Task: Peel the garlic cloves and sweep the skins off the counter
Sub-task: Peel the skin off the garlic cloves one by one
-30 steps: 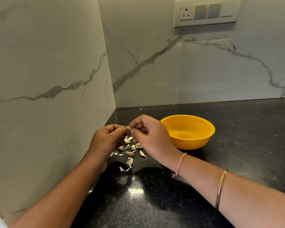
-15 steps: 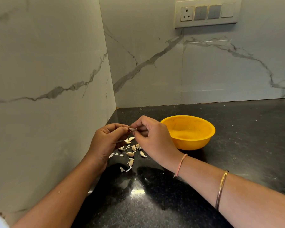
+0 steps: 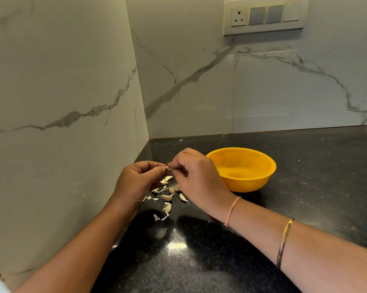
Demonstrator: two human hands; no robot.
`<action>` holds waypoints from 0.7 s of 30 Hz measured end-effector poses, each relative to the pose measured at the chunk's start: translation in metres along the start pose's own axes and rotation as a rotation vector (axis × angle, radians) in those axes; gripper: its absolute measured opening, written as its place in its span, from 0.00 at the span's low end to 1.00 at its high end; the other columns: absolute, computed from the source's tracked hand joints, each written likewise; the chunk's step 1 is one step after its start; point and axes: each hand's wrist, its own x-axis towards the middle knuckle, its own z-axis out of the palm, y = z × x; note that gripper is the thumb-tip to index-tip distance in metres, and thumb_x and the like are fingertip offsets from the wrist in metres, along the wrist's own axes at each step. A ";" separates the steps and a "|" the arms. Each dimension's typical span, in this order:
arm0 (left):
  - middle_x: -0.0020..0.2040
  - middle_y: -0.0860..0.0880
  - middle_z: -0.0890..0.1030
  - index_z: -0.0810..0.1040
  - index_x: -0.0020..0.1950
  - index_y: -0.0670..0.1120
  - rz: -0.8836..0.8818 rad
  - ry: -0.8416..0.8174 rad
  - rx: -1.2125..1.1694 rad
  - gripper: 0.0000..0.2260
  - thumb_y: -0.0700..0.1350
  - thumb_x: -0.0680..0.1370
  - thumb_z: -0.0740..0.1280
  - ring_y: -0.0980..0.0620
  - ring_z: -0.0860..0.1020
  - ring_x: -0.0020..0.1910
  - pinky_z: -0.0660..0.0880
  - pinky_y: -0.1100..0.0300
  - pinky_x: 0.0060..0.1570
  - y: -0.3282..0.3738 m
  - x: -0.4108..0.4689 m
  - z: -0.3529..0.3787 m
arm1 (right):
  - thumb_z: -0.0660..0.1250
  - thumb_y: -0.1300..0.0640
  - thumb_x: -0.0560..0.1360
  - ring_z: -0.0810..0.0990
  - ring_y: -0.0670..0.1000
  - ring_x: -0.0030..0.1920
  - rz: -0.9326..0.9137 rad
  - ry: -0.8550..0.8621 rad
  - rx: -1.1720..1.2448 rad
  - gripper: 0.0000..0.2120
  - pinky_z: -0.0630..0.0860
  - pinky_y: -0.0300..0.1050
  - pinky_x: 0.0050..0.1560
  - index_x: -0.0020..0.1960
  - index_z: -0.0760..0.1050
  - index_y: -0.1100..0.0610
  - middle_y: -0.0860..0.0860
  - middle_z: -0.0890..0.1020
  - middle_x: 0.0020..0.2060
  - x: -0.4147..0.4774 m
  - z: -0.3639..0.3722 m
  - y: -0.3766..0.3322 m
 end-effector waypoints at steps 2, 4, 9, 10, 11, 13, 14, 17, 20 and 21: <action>0.34 0.50 0.82 0.82 0.39 0.44 0.000 -0.017 -0.003 0.04 0.39 0.73 0.69 0.59 0.78 0.32 0.76 0.67 0.34 0.000 -0.001 0.001 | 0.69 0.68 0.71 0.78 0.49 0.40 -0.027 -0.003 -0.006 0.03 0.73 0.34 0.36 0.44 0.81 0.63 0.55 0.80 0.41 0.001 -0.001 -0.001; 0.35 0.48 0.82 0.81 0.39 0.44 -0.003 -0.014 -0.029 0.04 0.39 0.73 0.68 0.57 0.78 0.33 0.76 0.67 0.34 0.000 -0.002 0.002 | 0.69 0.67 0.71 0.78 0.49 0.40 -0.030 0.004 0.000 0.03 0.73 0.33 0.37 0.44 0.81 0.63 0.55 0.80 0.41 0.001 -0.002 -0.002; 0.40 0.43 0.83 0.82 0.41 0.43 -0.015 -0.005 -0.043 0.06 0.38 0.76 0.66 0.52 0.78 0.39 0.76 0.65 0.36 0.001 -0.002 0.003 | 0.68 0.67 0.72 0.77 0.48 0.41 0.003 0.004 0.003 0.04 0.71 0.29 0.37 0.45 0.81 0.63 0.55 0.80 0.42 0.001 -0.002 -0.001; 0.41 0.42 0.83 0.82 0.41 0.43 -0.017 -0.005 -0.040 0.06 0.38 0.76 0.66 0.51 0.77 0.40 0.76 0.65 0.37 0.001 -0.002 0.002 | 0.68 0.68 0.72 0.77 0.48 0.41 0.002 -0.002 0.002 0.04 0.71 0.29 0.38 0.46 0.81 0.63 0.55 0.80 0.42 0.001 -0.002 -0.001; 0.42 0.41 0.83 0.82 0.41 0.43 -0.018 -0.004 -0.037 0.06 0.38 0.76 0.66 0.50 0.77 0.40 0.76 0.64 0.38 0.001 -0.002 0.002 | 0.68 0.68 0.72 0.77 0.49 0.42 -0.003 -0.008 0.000 0.04 0.71 0.30 0.38 0.45 0.80 0.63 0.55 0.80 0.43 0.001 -0.002 -0.001; 0.42 0.39 0.83 0.82 0.42 0.42 -0.017 0.002 -0.042 0.06 0.39 0.75 0.66 0.50 0.77 0.40 0.76 0.64 0.37 0.002 -0.001 0.001 | 0.67 0.68 0.72 0.77 0.49 0.41 -0.016 -0.016 -0.012 0.05 0.71 0.31 0.37 0.46 0.80 0.63 0.55 0.80 0.43 0.000 -0.002 -0.001; 0.43 0.39 0.83 0.82 0.42 0.42 -0.016 0.004 -0.042 0.05 0.39 0.75 0.67 0.50 0.77 0.39 0.77 0.65 0.36 0.002 -0.001 0.001 | 0.67 0.68 0.73 0.77 0.49 0.41 -0.021 -0.020 -0.021 0.05 0.71 0.30 0.37 0.46 0.81 0.63 0.55 0.80 0.43 0.000 -0.002 -0.001; 0.40 0.43 0.84 0.83 0.42 0.43 0.005 0.003 0.004 0.04 0.38 0.74 0.68 0.53 0.78 0.36 0.76 0.67 0.34 0.002 -0.001 0.001 | 0.67 0.68 0.73 0.76 0.47 0.41 -0.036 -0.027 -0.032 0.05 0.69 0.28 0.37 0.46 0.80 0.63 0.55 0.80 0.43 0.000 -0.002 -0.001; 0.34 0.49 0.84 0.83 0.40 0.45 0.025 0.005 0.031 0.05 0.38 0.74 0.69 0.58 0.79 0.32 0.76 0.68 0.33 0.002 -0.001 0.002 | 0.66 0.68 0.73 0.78 0.50 0.42 -0.055 -0.033 -0.026 0.05 0.72 0.33 0.38 0.45 0.80 0.63 0.56 0.81 0.42 0.000 -0.003 0.001; 0.33 0.50 0.84 0.83 0.40 0.45 0.027 0.006 0.031 0.05 0.38 0.74 0.68 0.58 0.79 0.32 0.76 0.69 0.33 0.002 -0.001 0.002 | 0.66 0.68 0.73 0.79 0.51 0.42 -0.063 -0.034 -0.029 0.05 0.75 0.36 0.39 0.46 0.80 0.63 0.56 0.82 0.42 0.000 -0.002 0.001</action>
